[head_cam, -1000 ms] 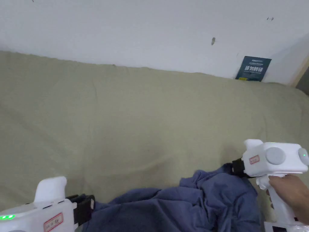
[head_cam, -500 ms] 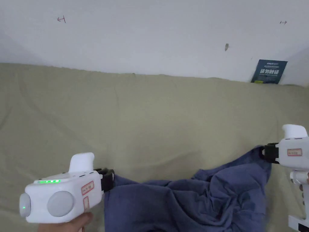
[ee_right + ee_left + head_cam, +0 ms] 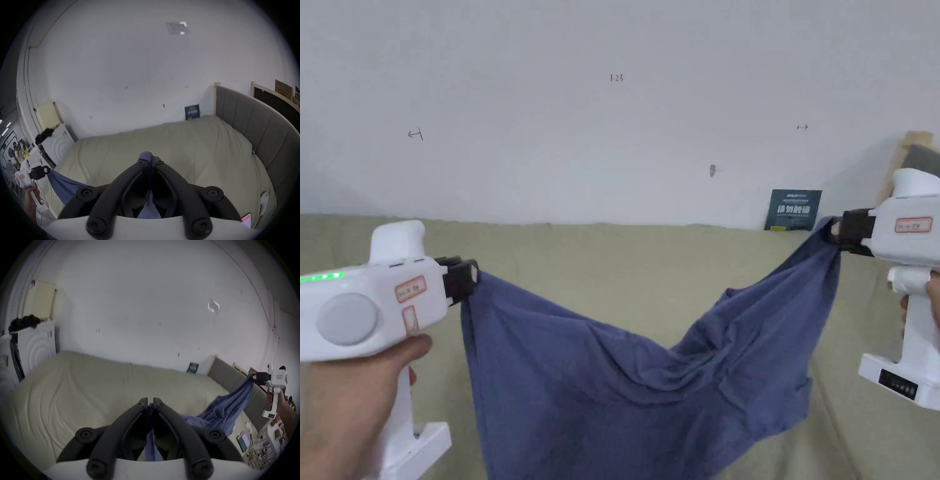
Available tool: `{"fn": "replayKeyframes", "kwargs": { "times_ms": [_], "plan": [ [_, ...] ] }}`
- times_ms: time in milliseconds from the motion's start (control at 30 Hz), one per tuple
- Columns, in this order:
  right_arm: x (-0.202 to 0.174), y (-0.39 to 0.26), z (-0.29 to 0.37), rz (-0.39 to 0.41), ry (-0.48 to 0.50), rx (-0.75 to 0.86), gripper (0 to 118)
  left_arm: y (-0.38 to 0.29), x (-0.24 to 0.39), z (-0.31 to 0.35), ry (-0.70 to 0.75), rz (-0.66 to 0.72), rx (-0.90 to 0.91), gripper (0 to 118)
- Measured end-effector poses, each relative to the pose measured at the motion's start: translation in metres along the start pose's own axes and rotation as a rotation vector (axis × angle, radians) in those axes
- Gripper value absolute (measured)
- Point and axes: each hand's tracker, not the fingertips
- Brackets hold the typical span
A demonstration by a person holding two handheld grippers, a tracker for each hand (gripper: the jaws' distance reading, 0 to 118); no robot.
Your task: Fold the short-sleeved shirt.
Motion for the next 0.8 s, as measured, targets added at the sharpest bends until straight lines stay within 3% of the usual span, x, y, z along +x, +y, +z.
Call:
{"fn": "replayKeyframes", "kwargs": {
  "times_ms": [233, 433, 600, 800],
  "plan": [
    [-0.006, 0.093, 0.044, -0.105, 0.038, 0.152, 5, 0.12, 0.007, 0.027, 0.095, -0.07, 0.175, 1],
    [-0.02, 0.164, 0.063, -0.075, -0.042, 0.259, 5, 0.215, -0.021, 0.019, 0.165, 0.016, 0.285, 1],
    [-0.019, 0.195, 0.059, -0.092, -0.047, 0.32, 5, 0.237, -0.016, 0.022, 0.146, 0.092, 0.336, 1],
    [-0.022, 0.199, 0.037, -0.088, -0.046, 0.329, 5, 0.244, -0.013, -0.013, 0.148, 0.044, 0.306, 1]
  ]
}}
